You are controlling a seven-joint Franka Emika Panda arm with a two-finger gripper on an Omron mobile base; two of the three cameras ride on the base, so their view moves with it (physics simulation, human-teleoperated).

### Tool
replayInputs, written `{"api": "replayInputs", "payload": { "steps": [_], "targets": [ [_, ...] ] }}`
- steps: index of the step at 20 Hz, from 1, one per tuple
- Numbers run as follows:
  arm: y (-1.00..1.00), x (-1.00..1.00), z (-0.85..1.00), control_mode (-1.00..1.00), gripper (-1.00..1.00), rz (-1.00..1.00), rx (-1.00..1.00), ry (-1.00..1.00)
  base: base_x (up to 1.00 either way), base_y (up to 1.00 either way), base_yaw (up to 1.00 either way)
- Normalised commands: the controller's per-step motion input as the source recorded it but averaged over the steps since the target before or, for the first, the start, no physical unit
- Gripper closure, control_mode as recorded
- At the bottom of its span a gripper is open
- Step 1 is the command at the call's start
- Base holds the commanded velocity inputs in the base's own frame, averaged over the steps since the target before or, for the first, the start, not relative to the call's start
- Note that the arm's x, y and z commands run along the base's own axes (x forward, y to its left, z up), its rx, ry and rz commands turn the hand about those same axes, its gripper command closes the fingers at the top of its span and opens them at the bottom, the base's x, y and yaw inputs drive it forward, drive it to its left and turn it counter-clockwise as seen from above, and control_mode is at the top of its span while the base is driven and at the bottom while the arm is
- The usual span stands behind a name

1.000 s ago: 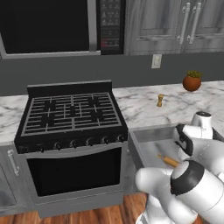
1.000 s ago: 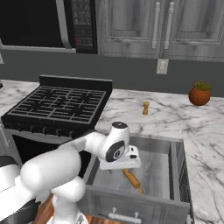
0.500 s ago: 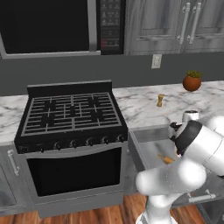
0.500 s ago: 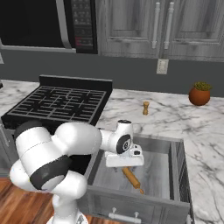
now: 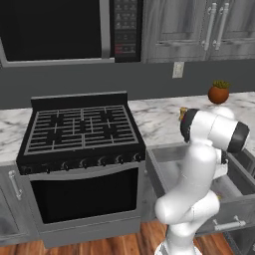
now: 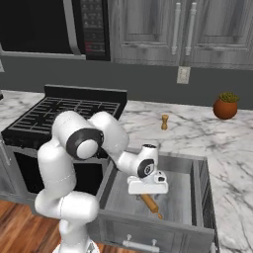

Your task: Pick the rolling pin from the drawer and place it on the counter.

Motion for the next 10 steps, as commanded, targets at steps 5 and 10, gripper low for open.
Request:
{"api": "replayInputs", "payload": {
  "steps": [5, 10],
  "targets": [
    [-0.15, 0.39, -0.53, -1.0, -1.0, 0.0, 0.08, 0.0, 0.0, 0.0, 0.0],
    [-0.12, 0.48, -0.41, -1.0, -1.0, 0.0, 0.11, 0.0, 0.0, 0.0, 0.0]
  ]
}}
